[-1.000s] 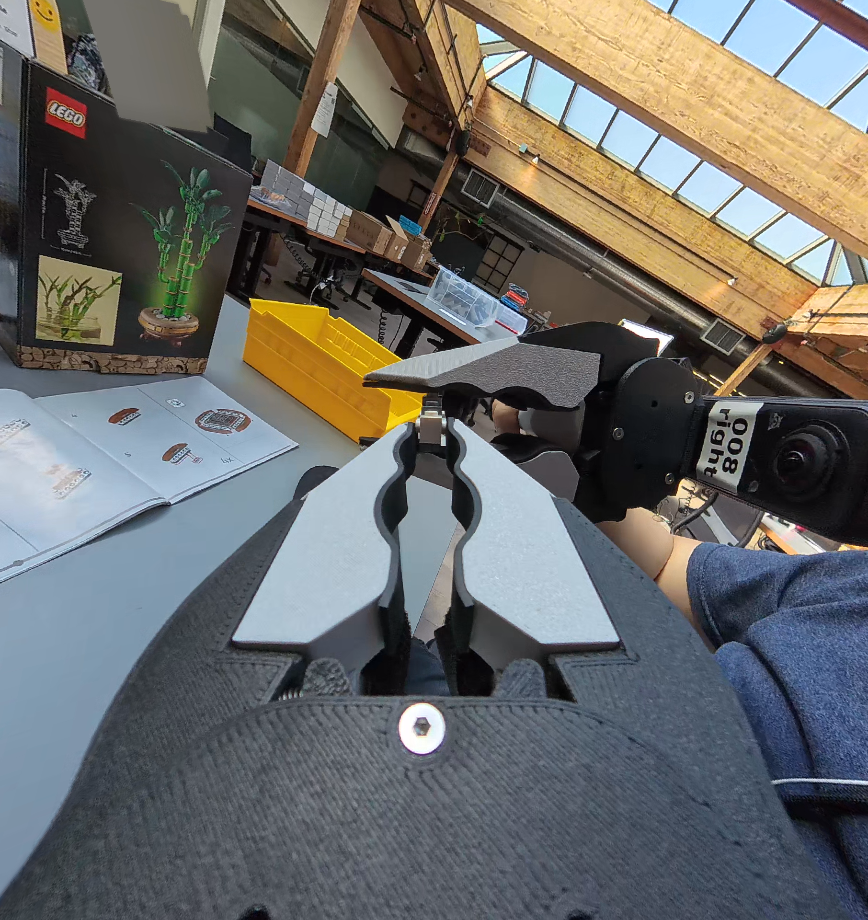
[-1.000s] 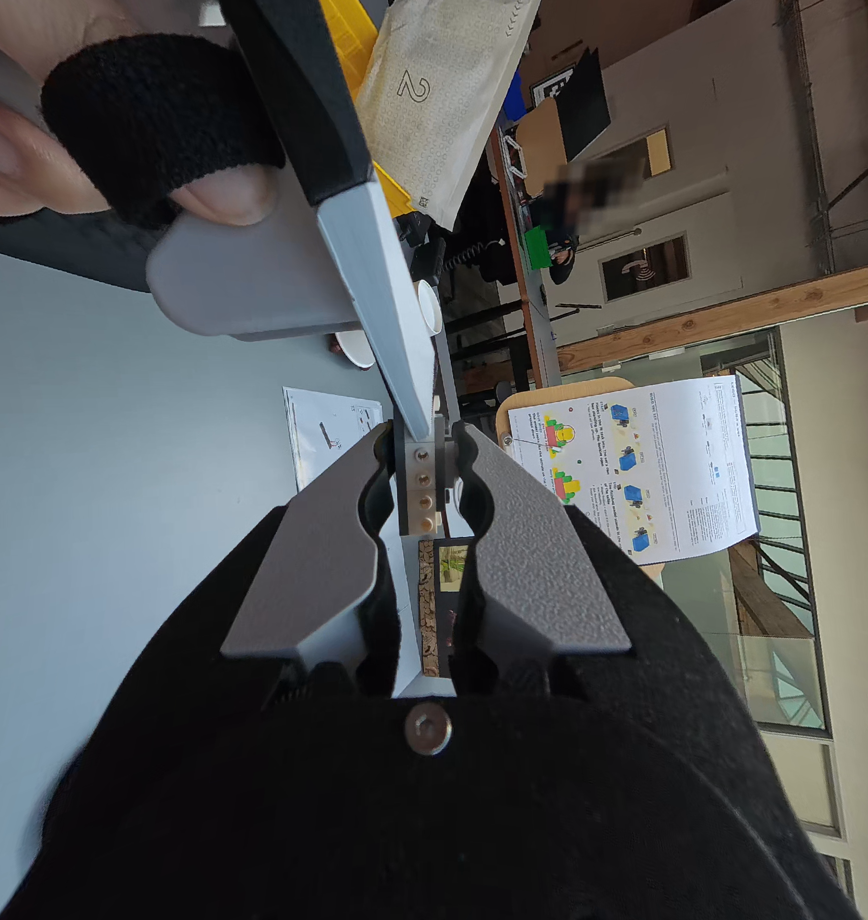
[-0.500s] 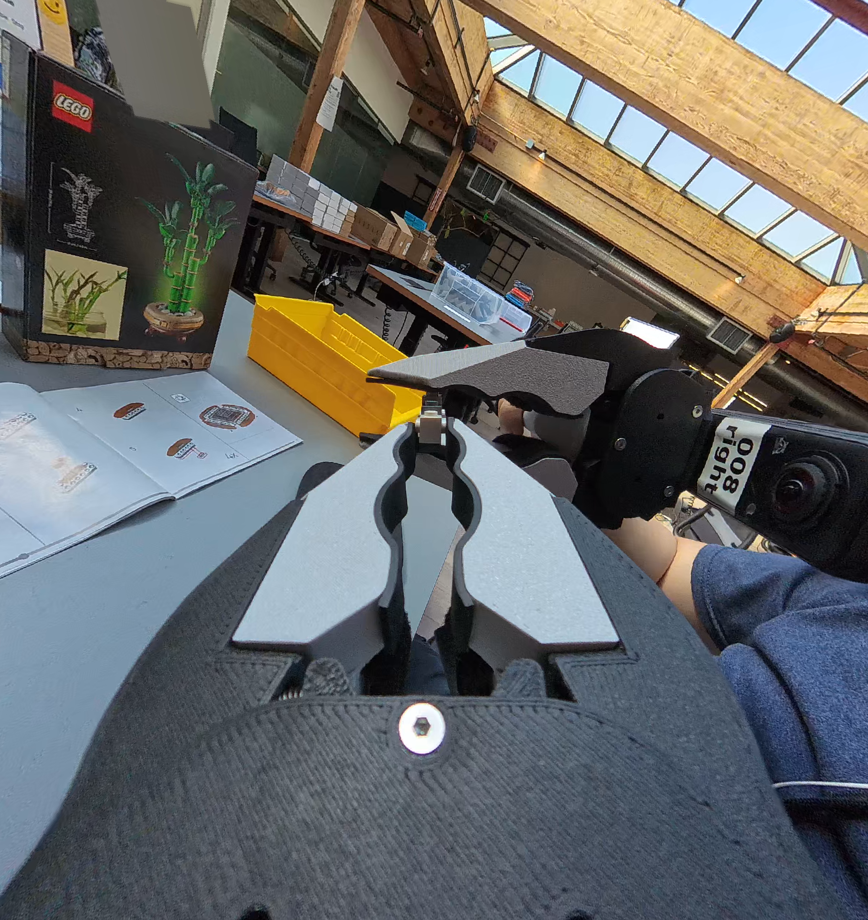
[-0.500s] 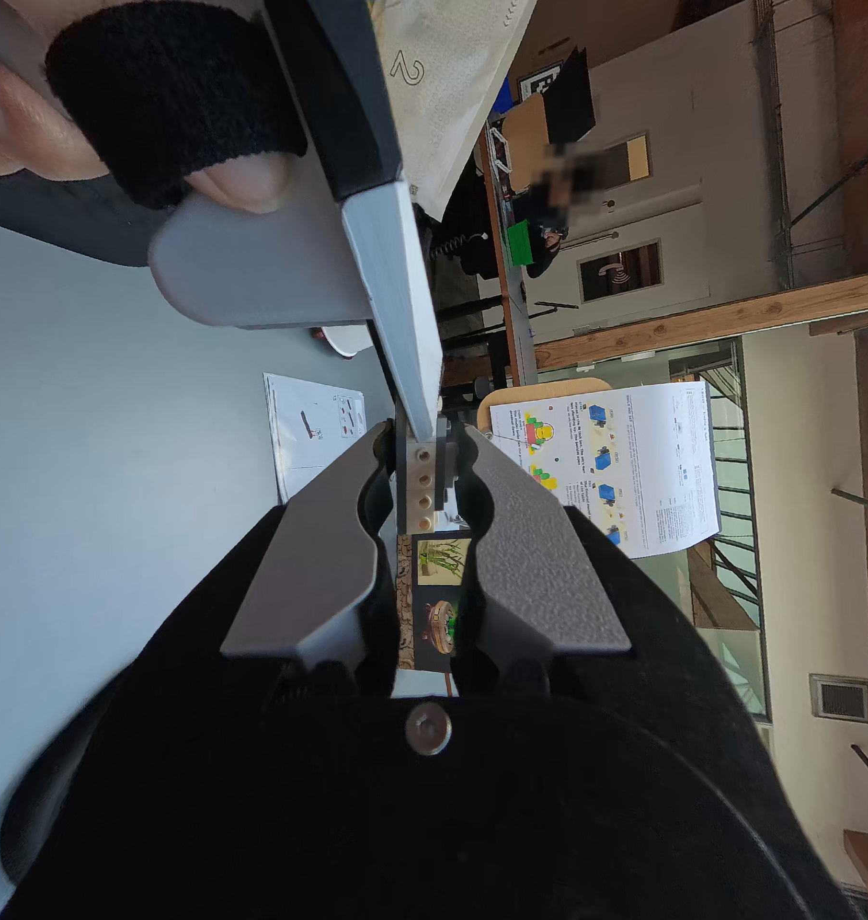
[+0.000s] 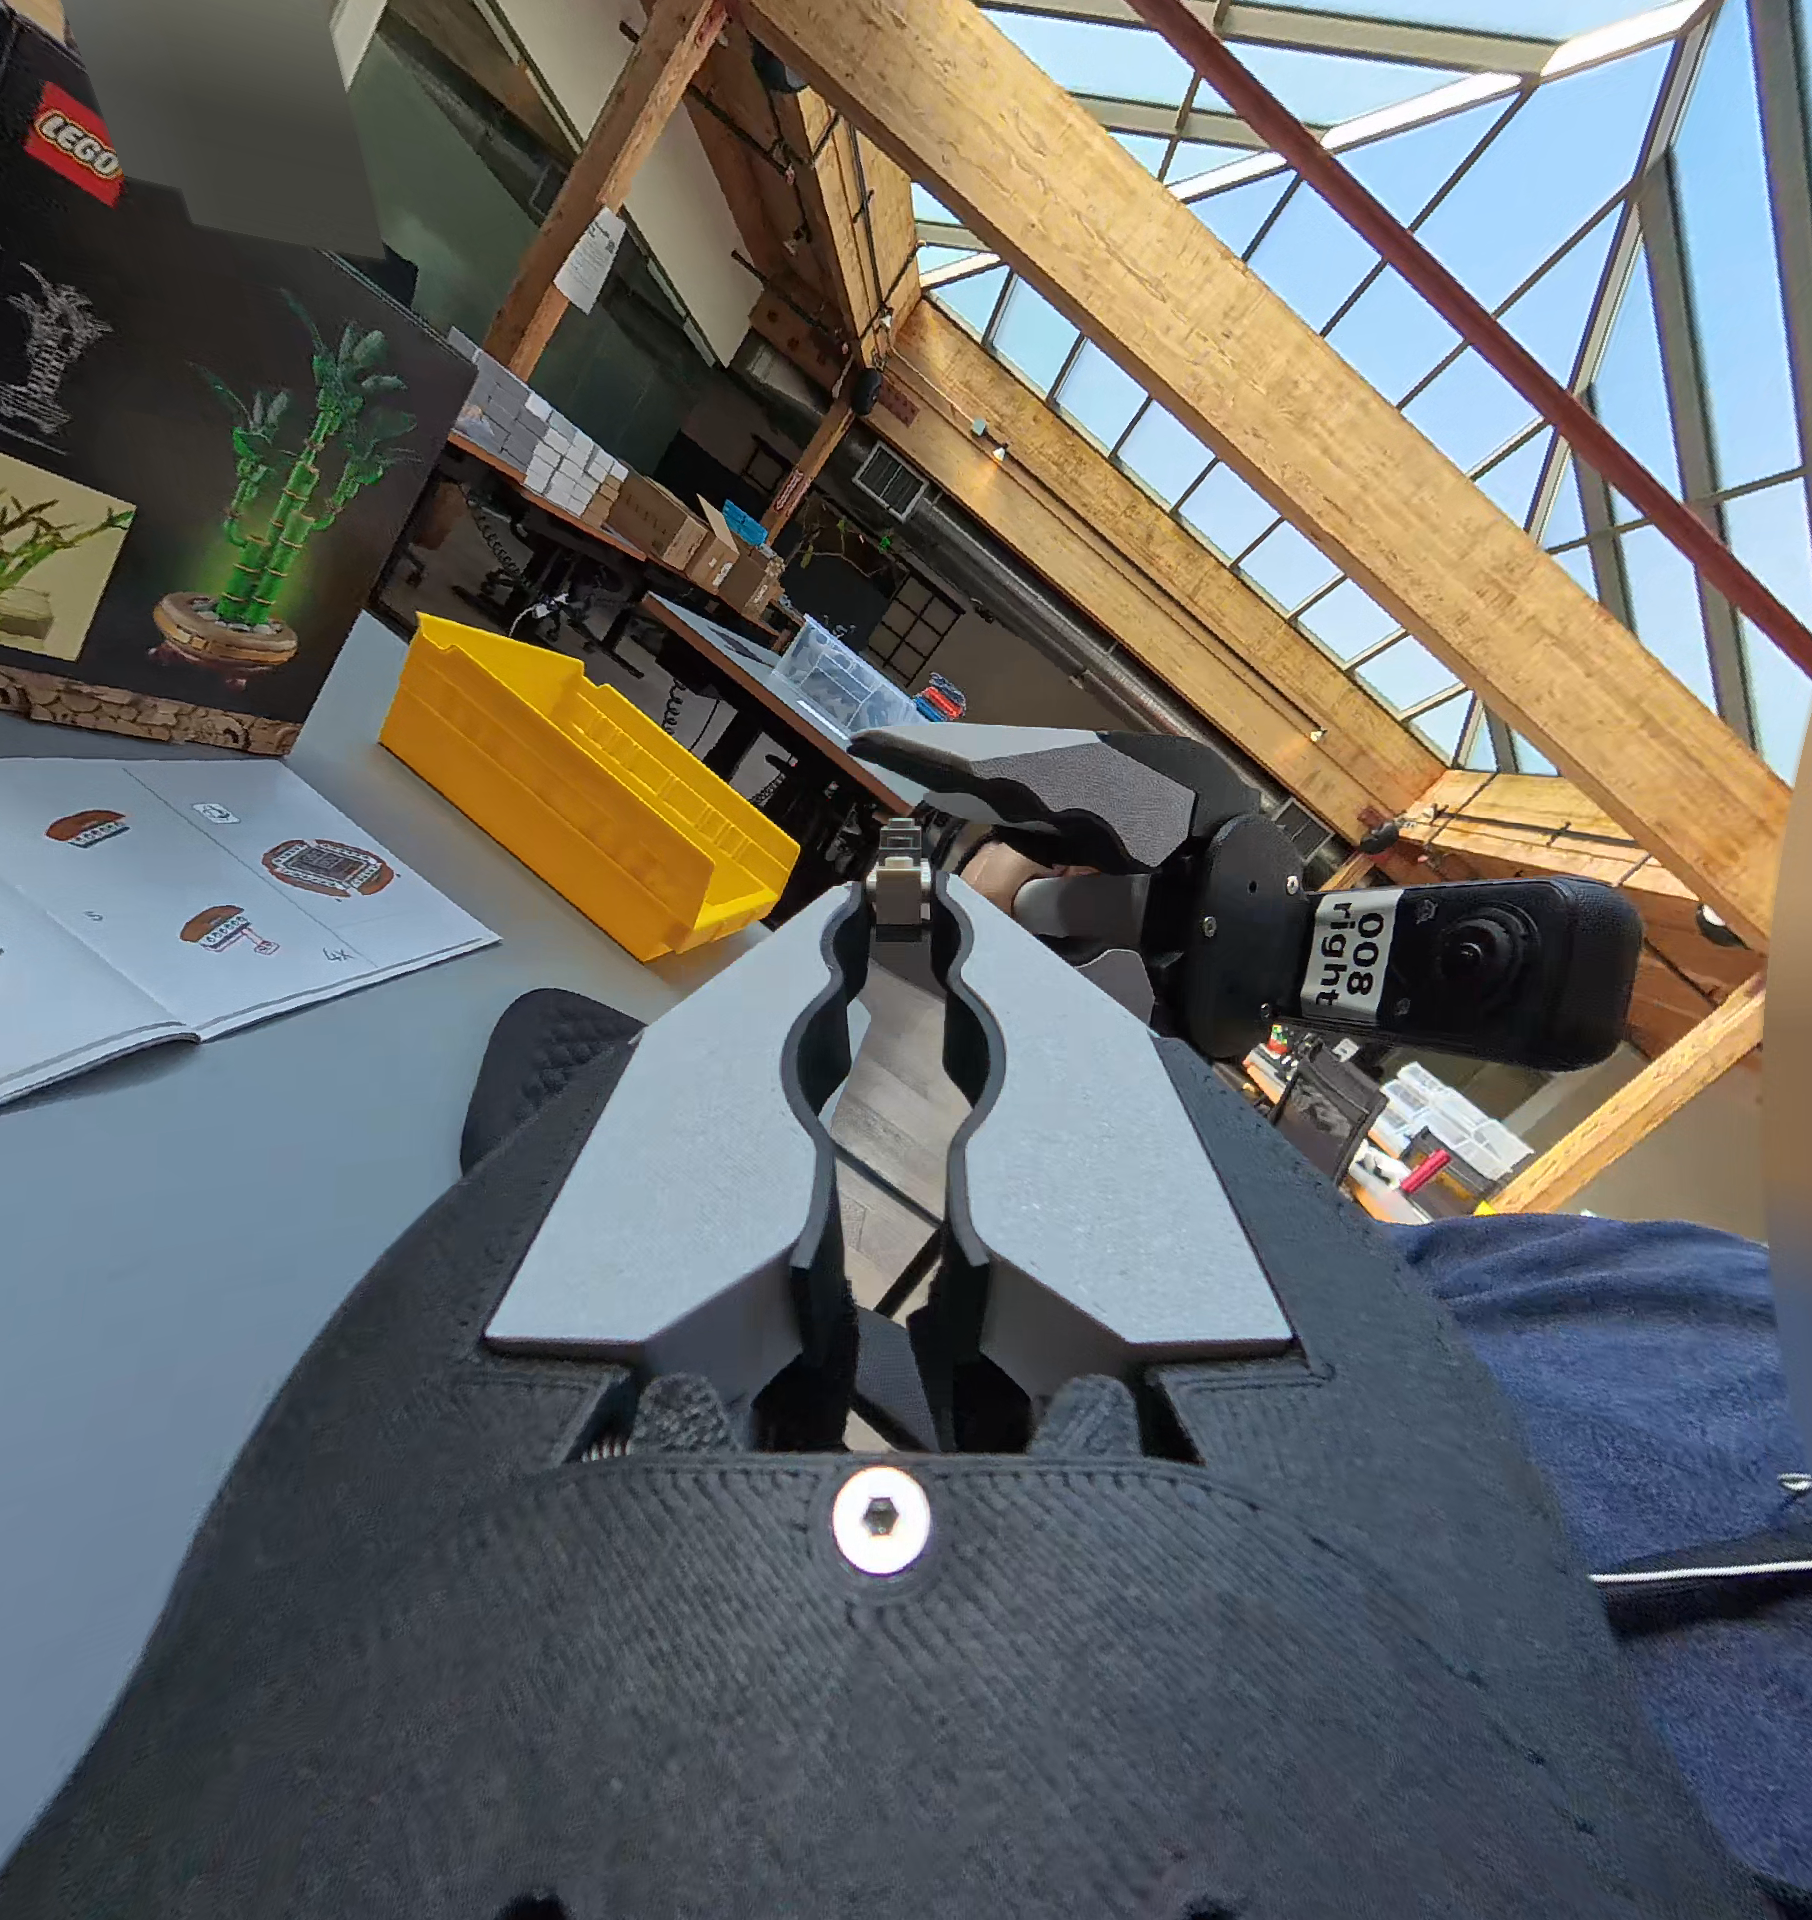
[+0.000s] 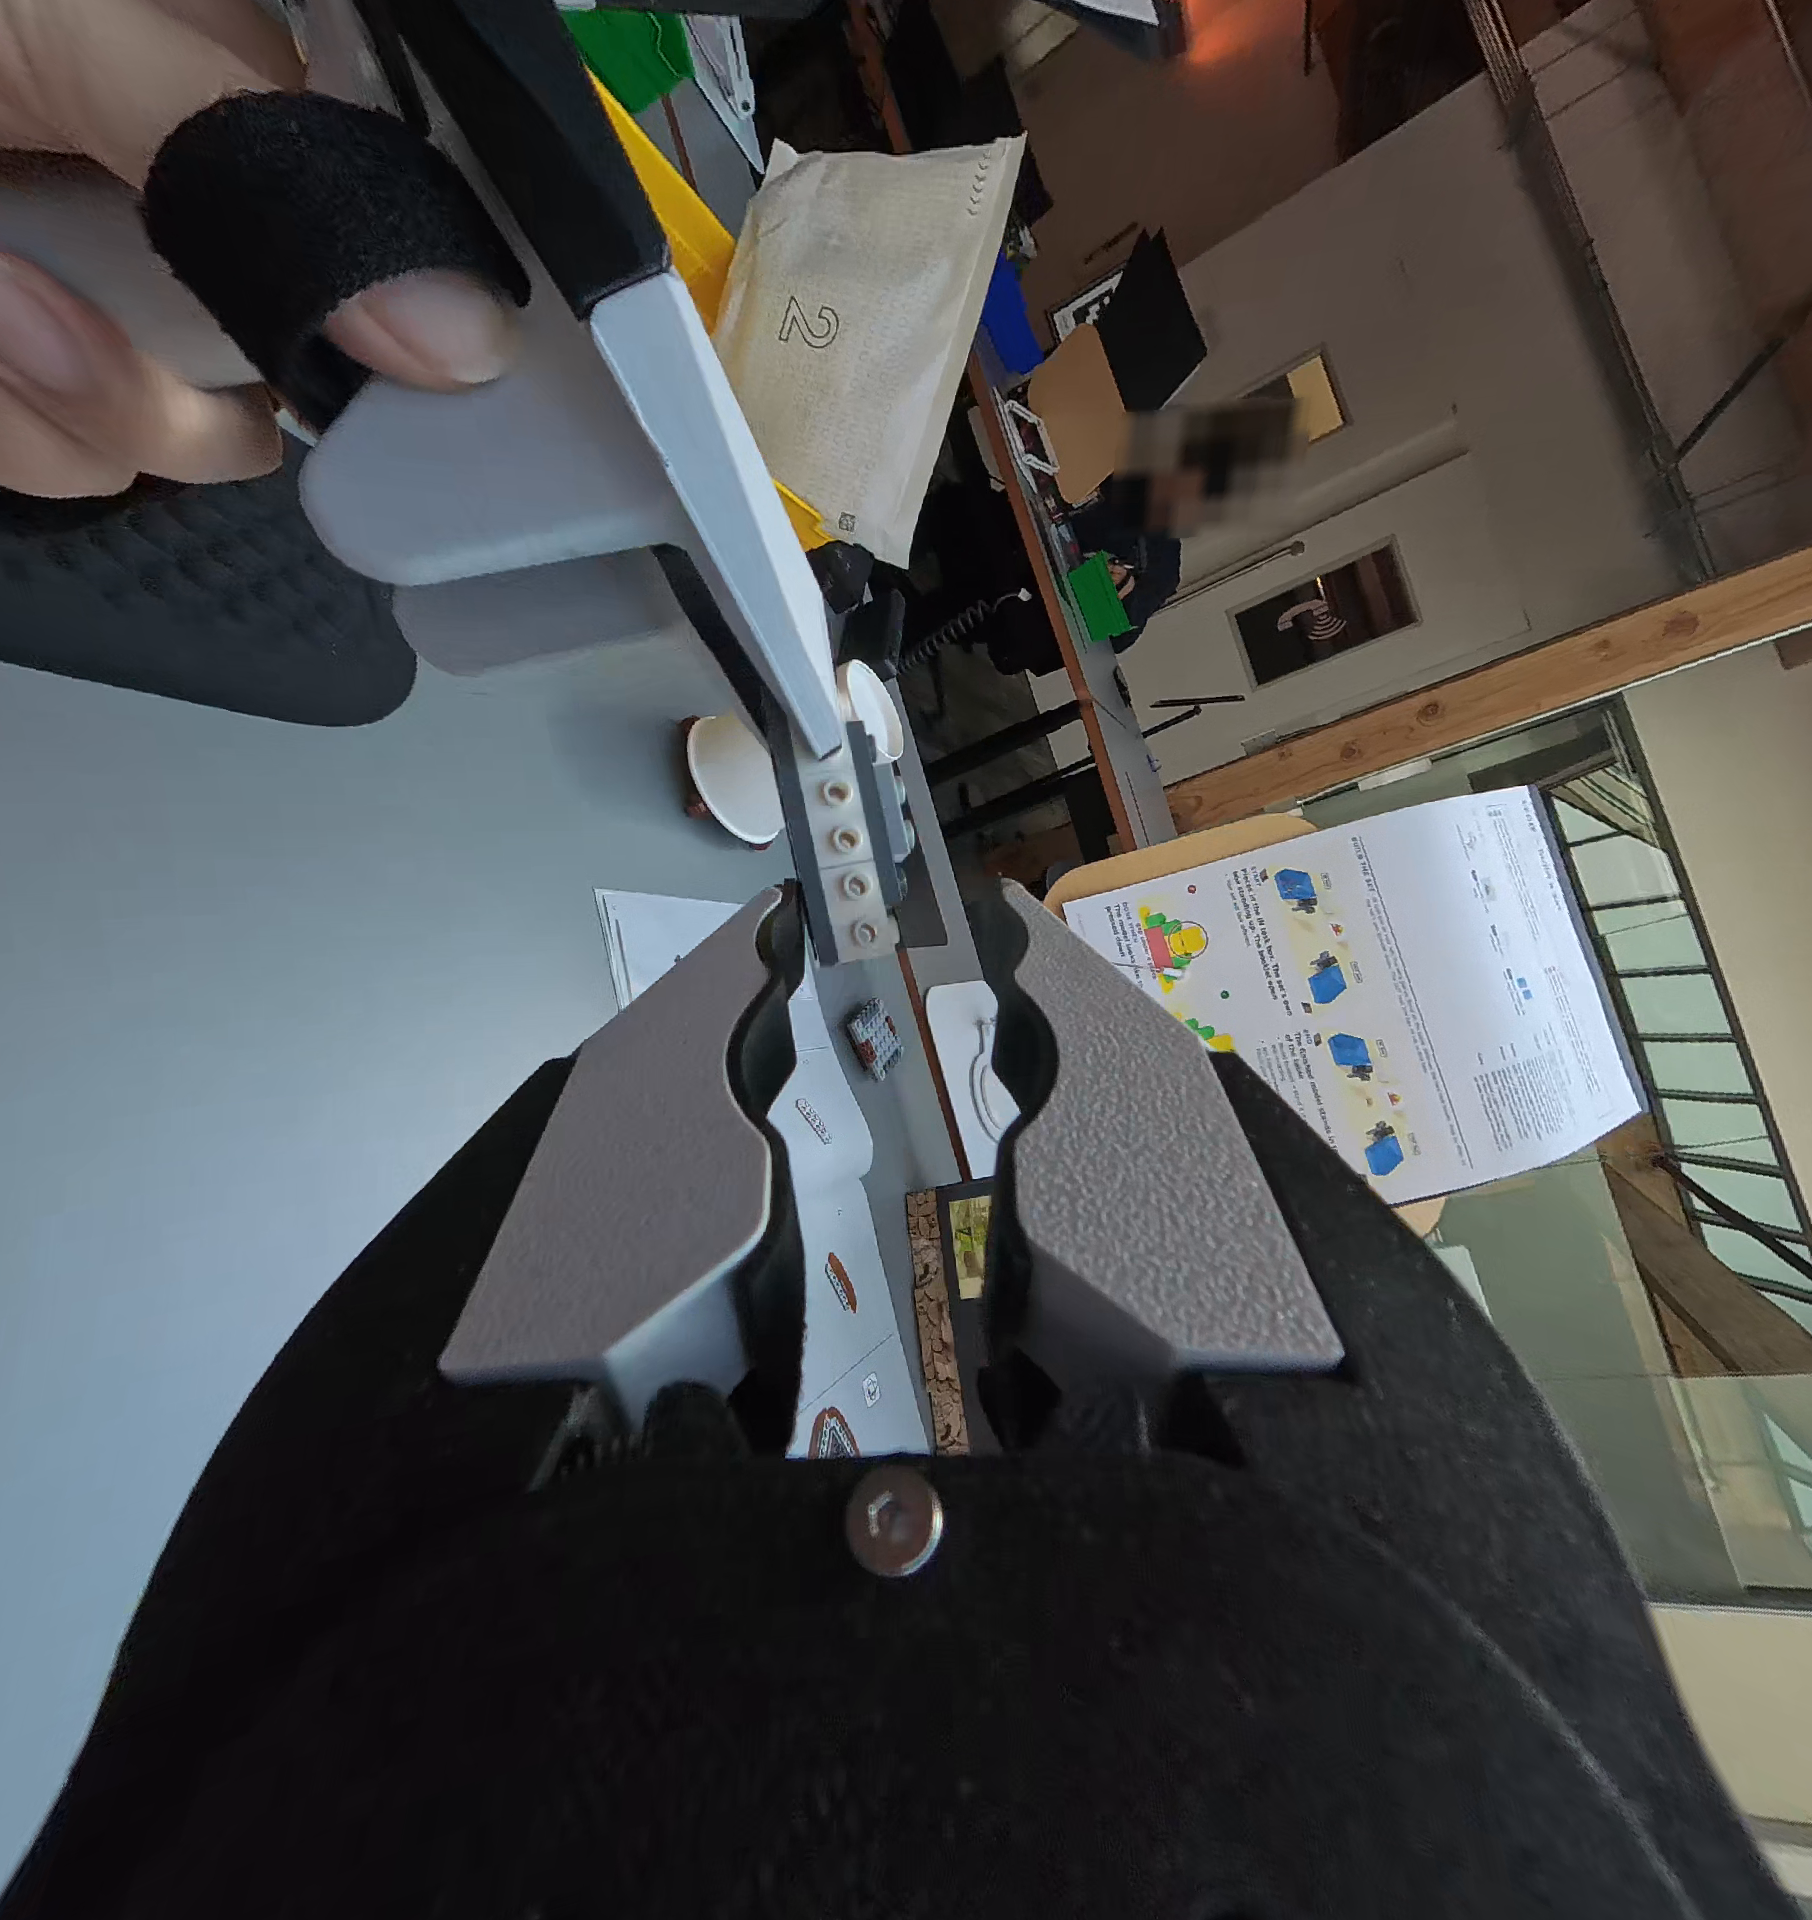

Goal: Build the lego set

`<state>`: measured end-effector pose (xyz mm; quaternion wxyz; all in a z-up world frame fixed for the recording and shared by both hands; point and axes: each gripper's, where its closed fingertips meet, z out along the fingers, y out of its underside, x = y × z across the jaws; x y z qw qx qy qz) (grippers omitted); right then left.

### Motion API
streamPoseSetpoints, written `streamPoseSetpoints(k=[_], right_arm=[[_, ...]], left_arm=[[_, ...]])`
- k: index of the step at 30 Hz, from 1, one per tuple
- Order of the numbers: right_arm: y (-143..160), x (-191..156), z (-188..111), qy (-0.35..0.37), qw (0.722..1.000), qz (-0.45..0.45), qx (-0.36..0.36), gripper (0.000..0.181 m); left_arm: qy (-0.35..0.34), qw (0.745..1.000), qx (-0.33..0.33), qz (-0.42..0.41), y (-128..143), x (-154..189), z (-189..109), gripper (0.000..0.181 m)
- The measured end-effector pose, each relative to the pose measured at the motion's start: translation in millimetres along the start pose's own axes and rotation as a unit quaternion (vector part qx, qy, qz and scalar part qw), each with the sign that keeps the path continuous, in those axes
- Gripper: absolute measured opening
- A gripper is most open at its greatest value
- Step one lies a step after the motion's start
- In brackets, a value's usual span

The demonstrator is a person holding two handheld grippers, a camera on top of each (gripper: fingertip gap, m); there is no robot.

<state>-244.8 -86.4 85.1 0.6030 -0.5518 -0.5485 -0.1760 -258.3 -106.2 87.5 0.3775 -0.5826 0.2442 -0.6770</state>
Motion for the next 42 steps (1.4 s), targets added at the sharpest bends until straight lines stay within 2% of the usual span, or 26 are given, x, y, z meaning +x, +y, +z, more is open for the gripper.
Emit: streamPoseSetpoints(k=[3,8,10,14,20,22,24,25,27,29,30,34,39,42], right_arm=[[6.2,-3.3,-3.1,-0.014,1.000,-0.010,-0.014,0.033],[11.9,-15.6,0.7,-0.032,0.996,-0.050,-0.066,0.027],[12.8,-12.7,0.9,-0.025,0.996,-0.046,-0.076,0.019],[12.1,-12.0,-0.2,-0.029,0.996,-0.014,-0.079,0.018],[12.5,-8.6,-3.5,-0.010,0.996,-0.047,-0.082,0.017],[13.8,-5.5,-4.5,-0.003,0.995,-0.044,-0.087,0.017],[17.7,-7.3,-5.7,-0.019,0.995,-0.032,-0.095,0.018],[17.6,-7.3,-6.5,-0.021,0.995,-0.028,-0.092,0.018],[19.8,-14.5,-6.9,-0.048,0.994,-0.027,-0.098,0.018],[23.5,-19.0,-6.5,-0.059,0.991,-0.033,-0.113,0.018],[24.9,-21.1,-6.4,-0.064,0.990,-0.034,-0.117,0.018],[25.1,-27.5,-7.8,-0.076,0.991,-0.030,-0.109,0.018],[27.2,-34.2,-8.9,-0.088,0.989,-0.052,-0.107,0.018],[26.4,-39.0,-9.7,-0.098,0.988,-0.058,-0.105,0.018]], left_arm=[[0.010,1.000,0.000,-0.022,0.7,-2.6,-2.3,0.009],[-0.006,1.000,-0.012,0.013,7.0,-0.2,4.2,0.009],[-0.017,0.999,-0.016,0.030,8.2,-0.6,5.6,0.009],[-0.020,0.999,-0.014,0.037,7.8,1.1,6.4,0.009],[-0.010,0.998,-0.021,0.062,9.9,3.7,8.1,0.009],[-0.008,0.991,-0.037,0.132,8.7,3.8,5.4,0.032],[-0.033,0.960,-0.078,0.266,11.8,-3.3,-1.6,0.042],[-0.065,0.931,-0.100,0.345,12.3,-11.3,-4.5,0.051],[-0.126,0.853,-0.129,0.491,10.1,-22.0,-6.3,0.054],[-0.146,0.782,-0.150,0.587,12.8,-20.7,-1.5,0.054],[-0.145,0.761,-0.161,0.611,16.3,-19.2,2.0,0.051],[-0.110,0.728,-0.182,0.652,30.4,-14.3,9.8,0.025],[-0.094,0.712,-0.196,0.668,40.9,-12.1,11.2,0.028],[-0.083,0.705,-0.206,0.674,46.3,-11.4,10.5,0.022]])
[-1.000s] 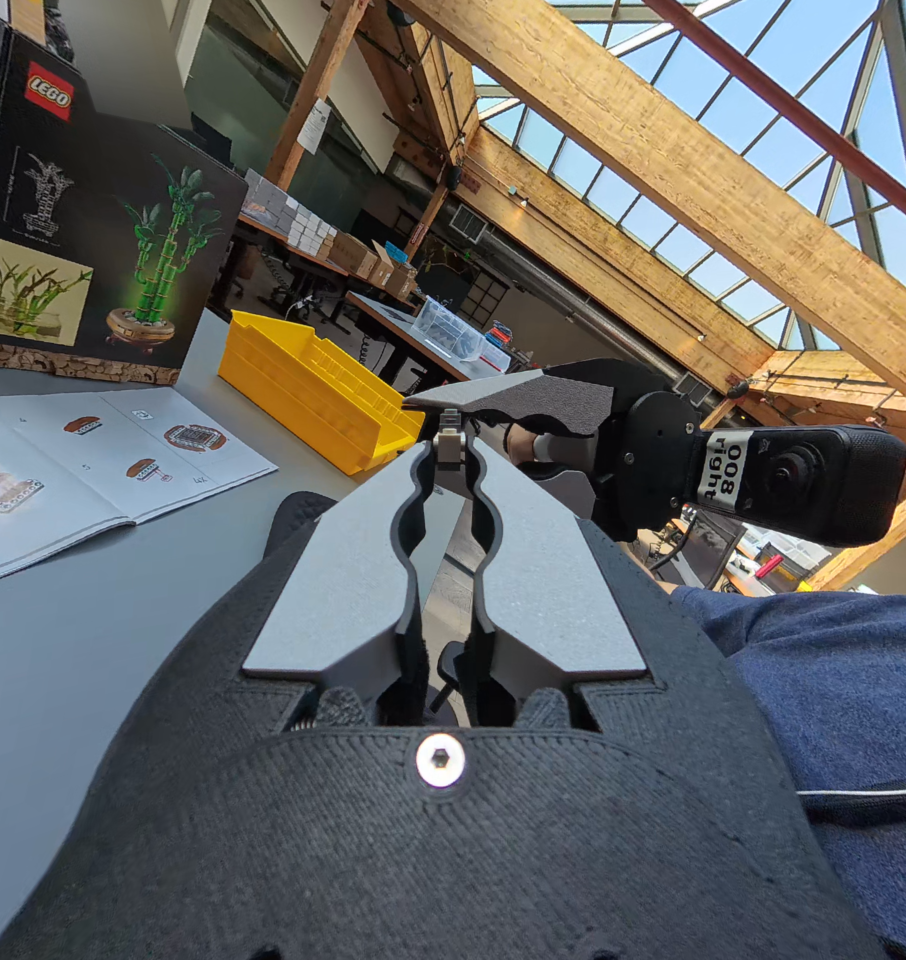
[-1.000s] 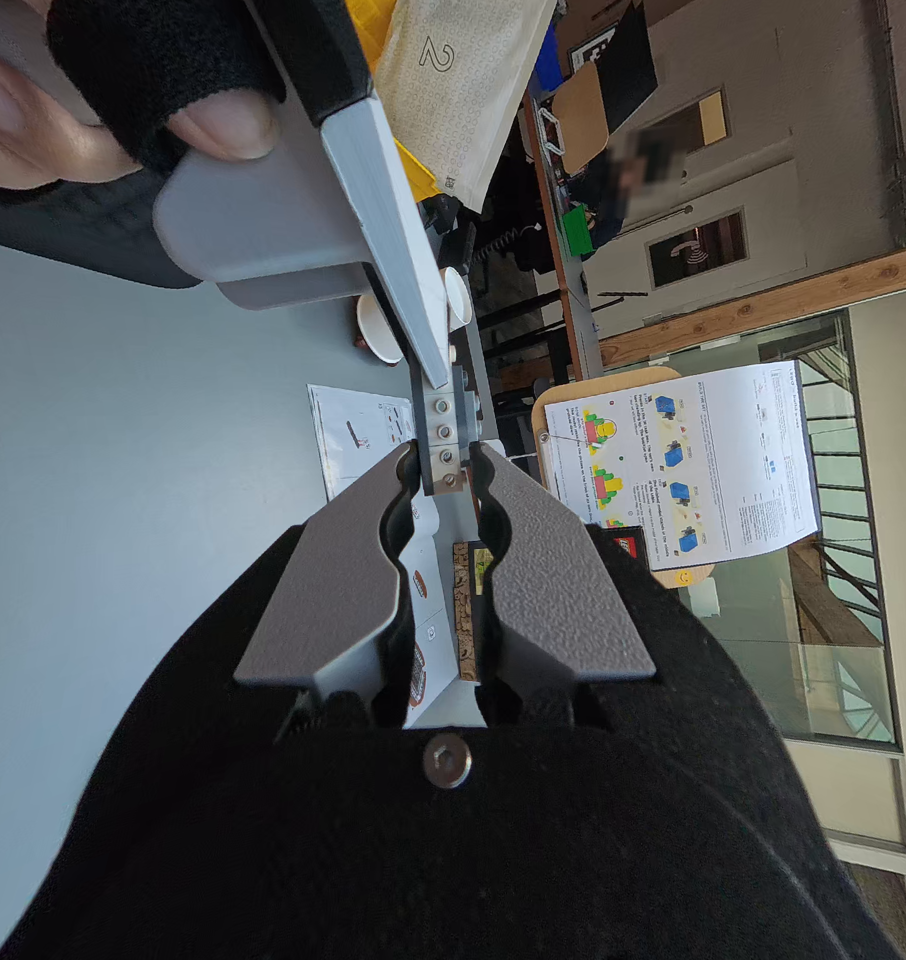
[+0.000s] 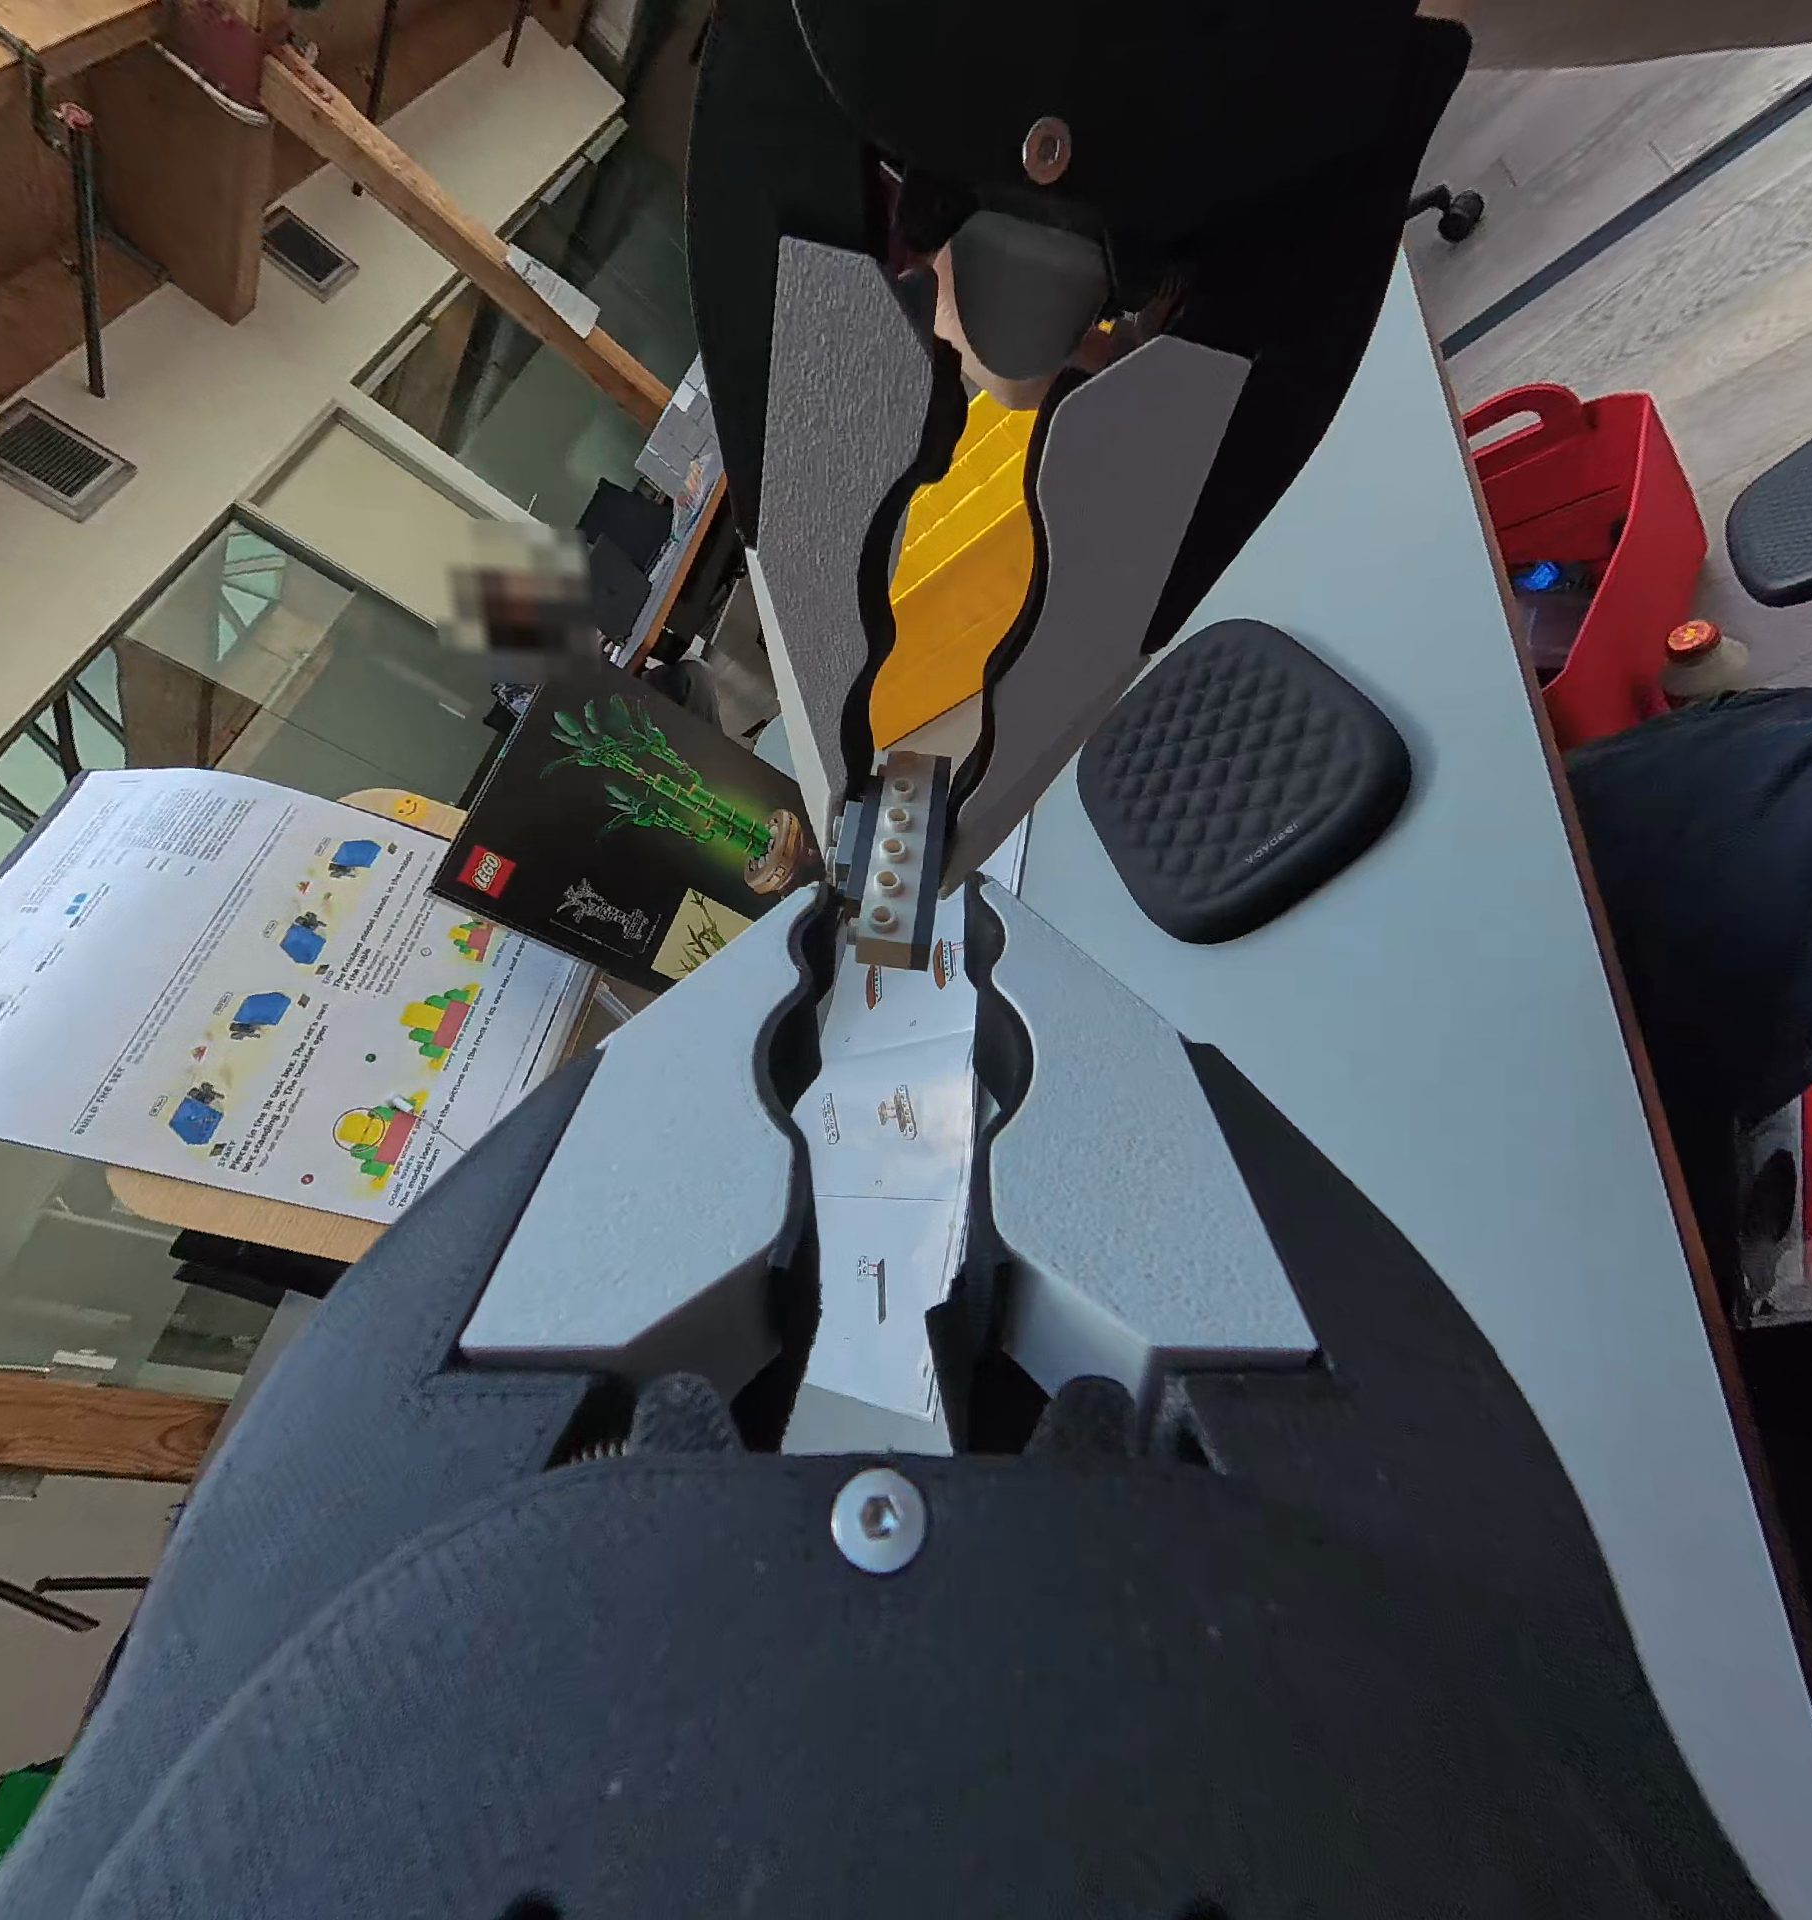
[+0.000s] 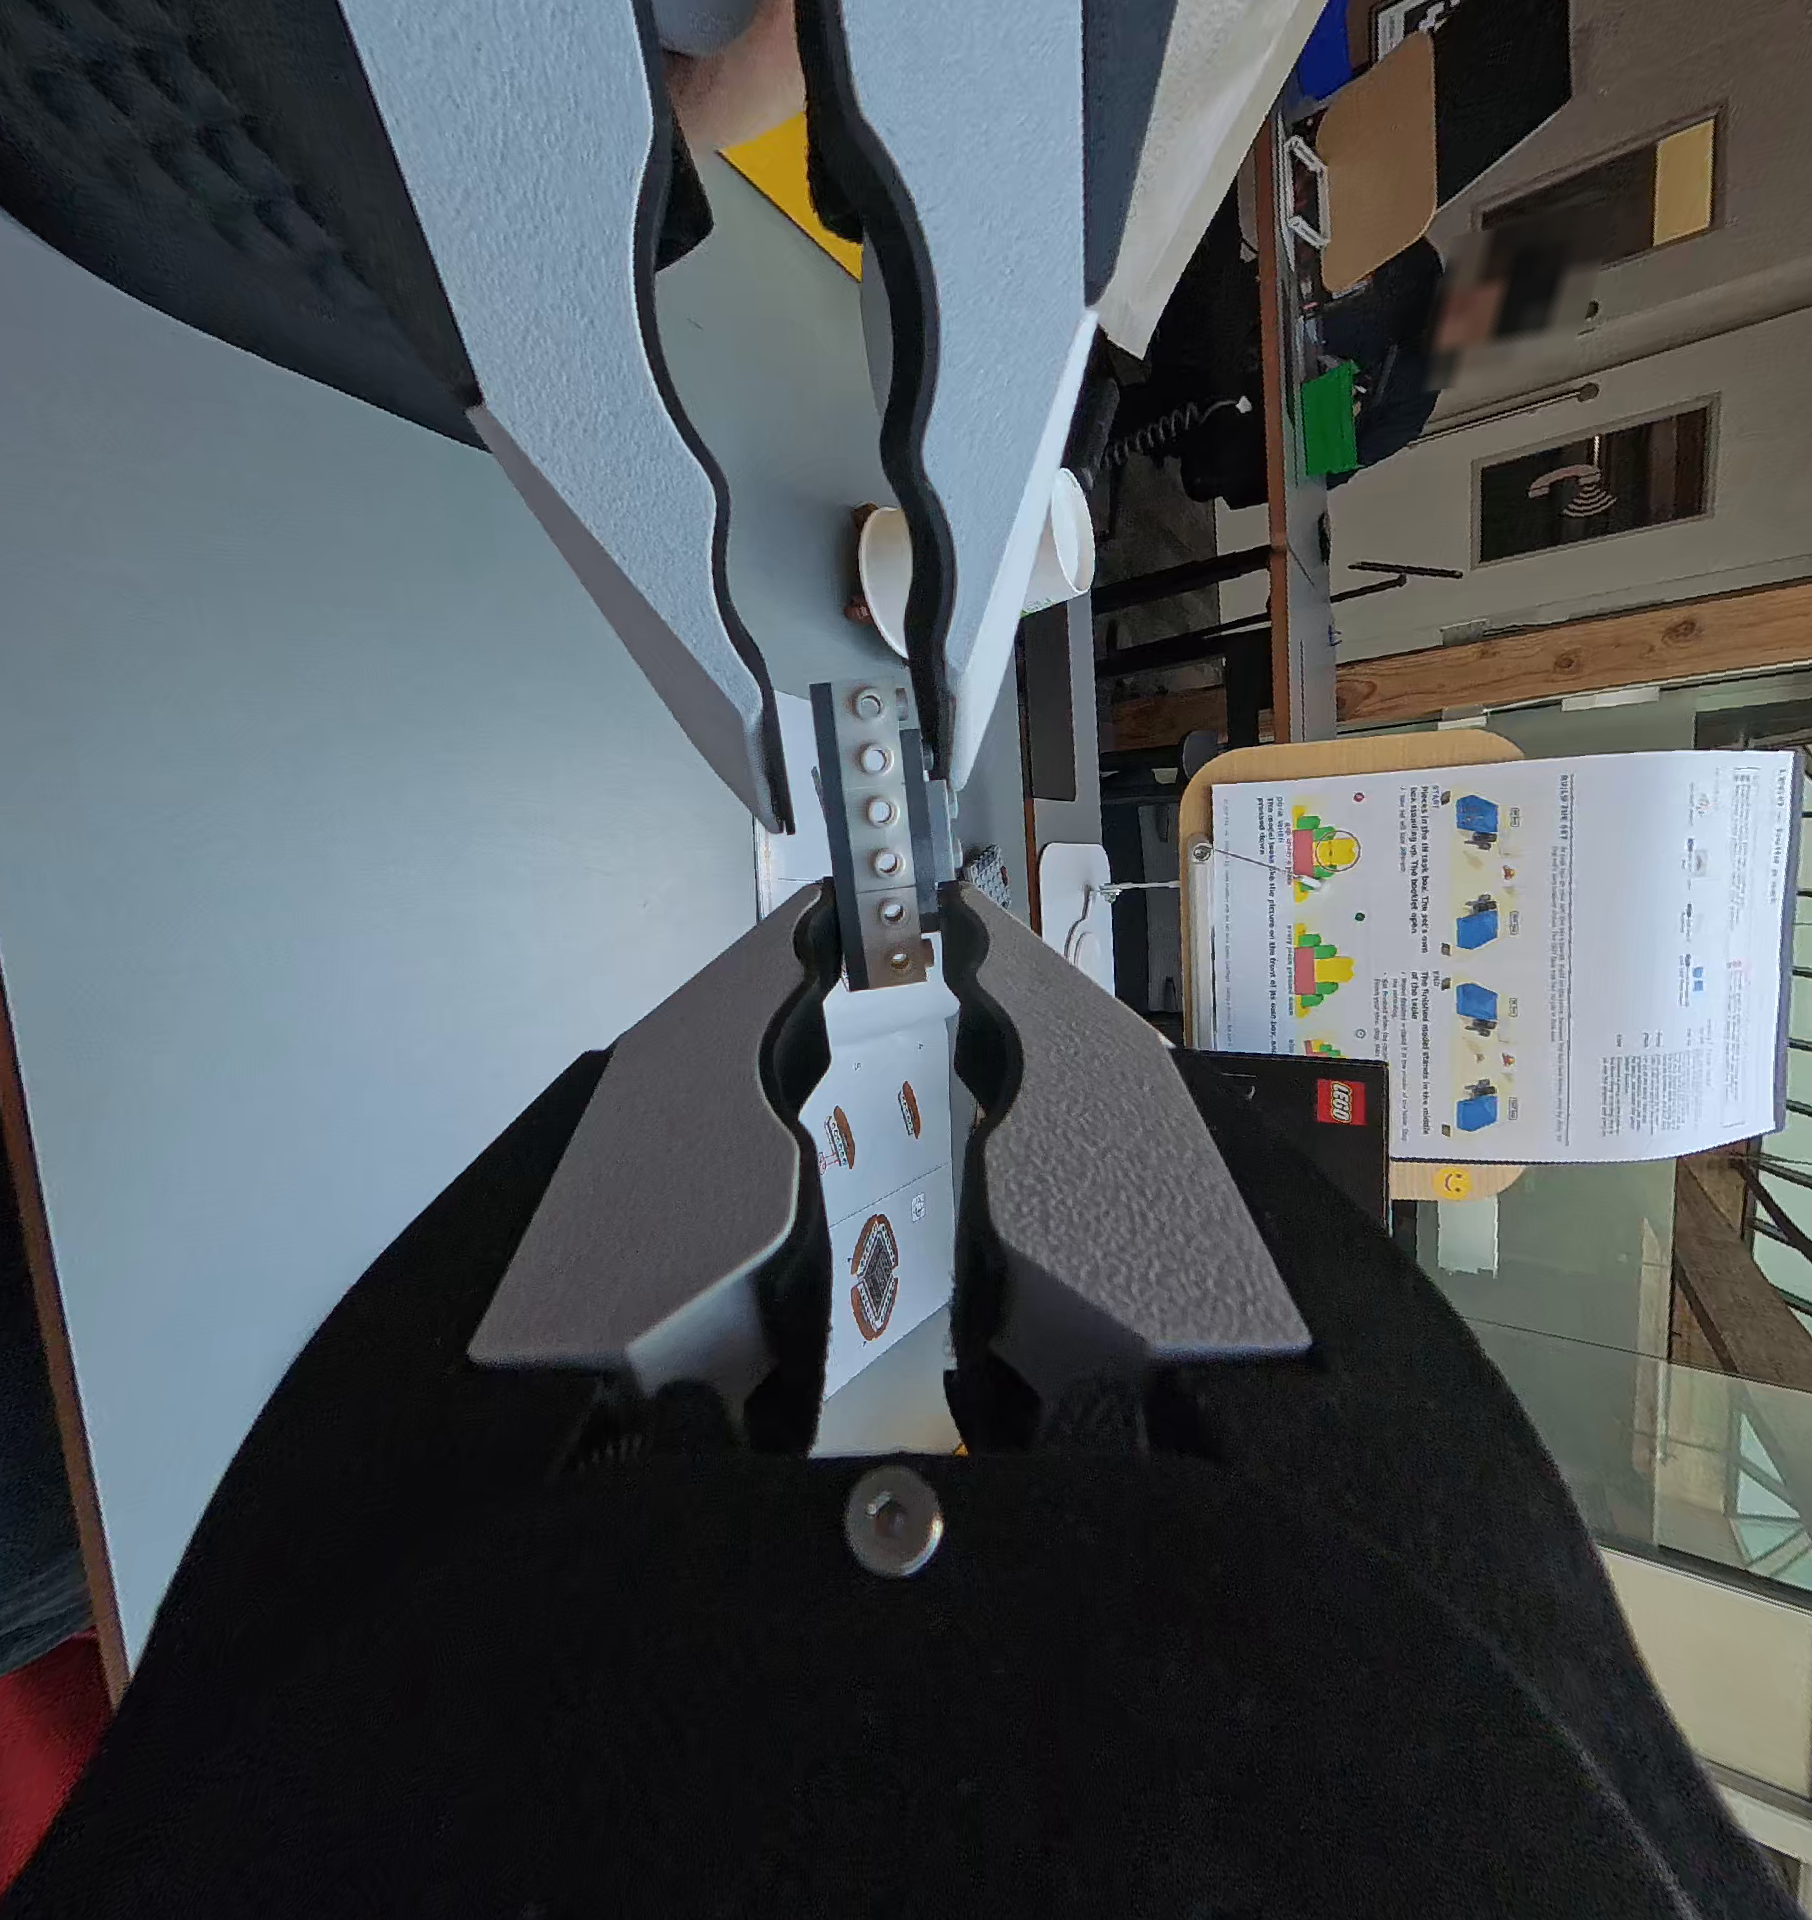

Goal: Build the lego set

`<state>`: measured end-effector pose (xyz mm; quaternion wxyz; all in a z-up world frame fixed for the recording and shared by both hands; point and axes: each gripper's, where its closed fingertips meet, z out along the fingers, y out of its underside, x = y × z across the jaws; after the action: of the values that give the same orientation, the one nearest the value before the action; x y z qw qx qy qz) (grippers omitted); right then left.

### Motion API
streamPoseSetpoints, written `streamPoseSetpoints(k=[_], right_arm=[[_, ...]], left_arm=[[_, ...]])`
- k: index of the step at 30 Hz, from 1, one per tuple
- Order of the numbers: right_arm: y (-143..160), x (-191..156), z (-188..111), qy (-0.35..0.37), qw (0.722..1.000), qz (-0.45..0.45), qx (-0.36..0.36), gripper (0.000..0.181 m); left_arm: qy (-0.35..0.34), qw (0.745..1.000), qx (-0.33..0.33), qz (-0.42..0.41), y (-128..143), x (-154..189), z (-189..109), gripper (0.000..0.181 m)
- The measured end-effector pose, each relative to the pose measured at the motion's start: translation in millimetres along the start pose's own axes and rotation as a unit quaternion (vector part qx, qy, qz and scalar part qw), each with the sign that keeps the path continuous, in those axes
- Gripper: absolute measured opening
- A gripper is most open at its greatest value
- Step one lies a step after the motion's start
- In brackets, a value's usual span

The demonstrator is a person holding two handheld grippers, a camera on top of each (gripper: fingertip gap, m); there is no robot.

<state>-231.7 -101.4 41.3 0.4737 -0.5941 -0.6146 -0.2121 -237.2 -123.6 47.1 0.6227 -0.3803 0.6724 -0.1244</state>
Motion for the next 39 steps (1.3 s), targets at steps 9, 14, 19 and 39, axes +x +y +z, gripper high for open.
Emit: streamPoseSetpoints(k=[9,14,19,39], right_arm=[[1.5,-10.8,1.7,-0.023,1.000,0.003,-0.009,0.016],[-0.6,-15.0,3.1,-0.037,0.999,0.024,0.010,0.019],[-8.2,-15.9,-3.3,-0.072,0.986,0.116,0.091,0.022],[17.5,-66.9,-12.0,-0.416,0.613,0.591,0.319,0.022]], left_arm=[[0.022,1.000,-0.009,-0.006,3.8,7.8,-1.7,0.015],[0.032,0.999,-0.011,-0.022,5.7,10.4,-3.6,0.015],[0.060,0.991,0.044,-0.110,-0.8,10.8,-10.1,0.016],[0.114,0.991,0.054,-0.053,18.9,64.9,11.4,0.016]])
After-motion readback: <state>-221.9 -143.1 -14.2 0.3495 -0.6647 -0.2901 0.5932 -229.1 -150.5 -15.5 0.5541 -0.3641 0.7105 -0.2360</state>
